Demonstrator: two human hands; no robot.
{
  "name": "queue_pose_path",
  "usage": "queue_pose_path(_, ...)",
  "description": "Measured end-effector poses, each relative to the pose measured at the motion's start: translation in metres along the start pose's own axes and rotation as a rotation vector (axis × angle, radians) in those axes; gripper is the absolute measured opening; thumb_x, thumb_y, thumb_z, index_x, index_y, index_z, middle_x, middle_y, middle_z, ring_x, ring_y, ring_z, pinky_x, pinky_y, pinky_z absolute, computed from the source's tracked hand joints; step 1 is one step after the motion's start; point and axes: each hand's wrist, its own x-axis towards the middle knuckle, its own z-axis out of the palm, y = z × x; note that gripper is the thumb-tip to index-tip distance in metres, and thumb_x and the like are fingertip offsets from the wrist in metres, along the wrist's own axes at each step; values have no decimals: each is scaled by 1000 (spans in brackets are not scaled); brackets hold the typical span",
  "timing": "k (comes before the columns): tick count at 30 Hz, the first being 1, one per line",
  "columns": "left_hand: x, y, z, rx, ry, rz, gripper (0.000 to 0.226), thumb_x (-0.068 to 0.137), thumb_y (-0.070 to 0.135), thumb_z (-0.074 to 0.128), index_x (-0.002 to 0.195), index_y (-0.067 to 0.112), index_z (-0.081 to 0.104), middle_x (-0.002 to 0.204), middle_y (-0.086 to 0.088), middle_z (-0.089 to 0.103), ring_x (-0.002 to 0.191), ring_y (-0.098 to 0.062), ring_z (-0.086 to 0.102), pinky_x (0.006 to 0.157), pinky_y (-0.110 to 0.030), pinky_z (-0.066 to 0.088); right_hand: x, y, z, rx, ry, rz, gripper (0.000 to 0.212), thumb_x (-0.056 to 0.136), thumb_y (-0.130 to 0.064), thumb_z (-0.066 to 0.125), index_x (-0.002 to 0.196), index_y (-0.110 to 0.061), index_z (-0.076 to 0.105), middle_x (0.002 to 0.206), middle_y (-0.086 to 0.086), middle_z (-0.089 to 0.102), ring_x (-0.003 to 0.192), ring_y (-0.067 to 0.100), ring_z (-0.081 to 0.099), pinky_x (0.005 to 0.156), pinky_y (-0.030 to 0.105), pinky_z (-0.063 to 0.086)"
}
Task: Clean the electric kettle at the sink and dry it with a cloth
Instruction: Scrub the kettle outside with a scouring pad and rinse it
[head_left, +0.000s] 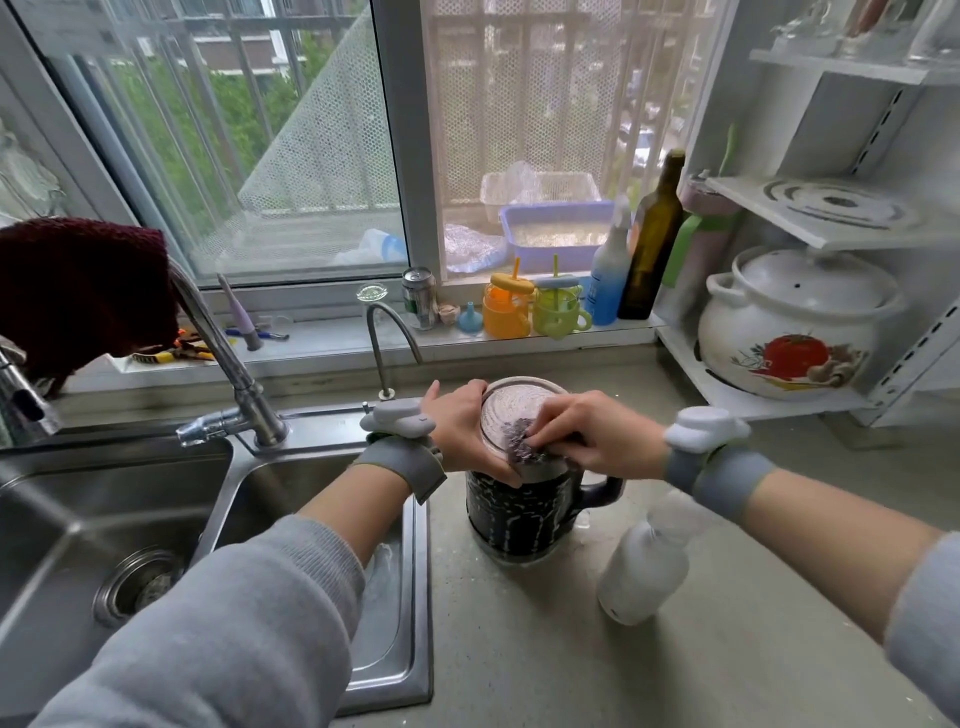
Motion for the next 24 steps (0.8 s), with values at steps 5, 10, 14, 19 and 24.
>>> queue_pose_path(5,0,1,0,3,-24,-5,103,49,67,80,128,15,41,124,4,56,121,-18,51,119,-48,8,40,18,7,-121,165,183,28,88,-7,57,111,-14,71,111,6,66,106,26,58,98,38,42)
queue_pose_path(10,-2,3,3,-8,13,-28,101,47,65,81,126,16,42,119,5,60,116,-18,55,119,-48,9,19,-20,20,0,42,-58,21,80,-6,64,96,-10,77,96,6,71,90,22,64,85,32,47)
queue_pose_path(14,-6,8,4,-20,31,-26,100,51,62,82,129,14,41,127,3,56,122,-17,50,119,-47,6,-3,27,-10,-86,110,172,23,85,-5,62,104,-12,74,102,3,69,97,22,64,92,34,48)
queue_pose_path(19,-7,16,10,75,55,-97,98,49,67,80,120,9,46,115,-1,61,111,-20,56,116,-44,16,13,-16,27,24,132,19,26,81,-1,63,104,-9,74,107,6,70,103,21,61,97,28,43)
queue_pose_path(24,-17,18,5,236,-20,-138,95,51,73,75,118,12,48,112,-2,63,110,-23,58,110,-45,23,3,7,7,-22,126,189,26,84,-3,58,103,-11,74,105,3,69,101,23,63,93,31,46)
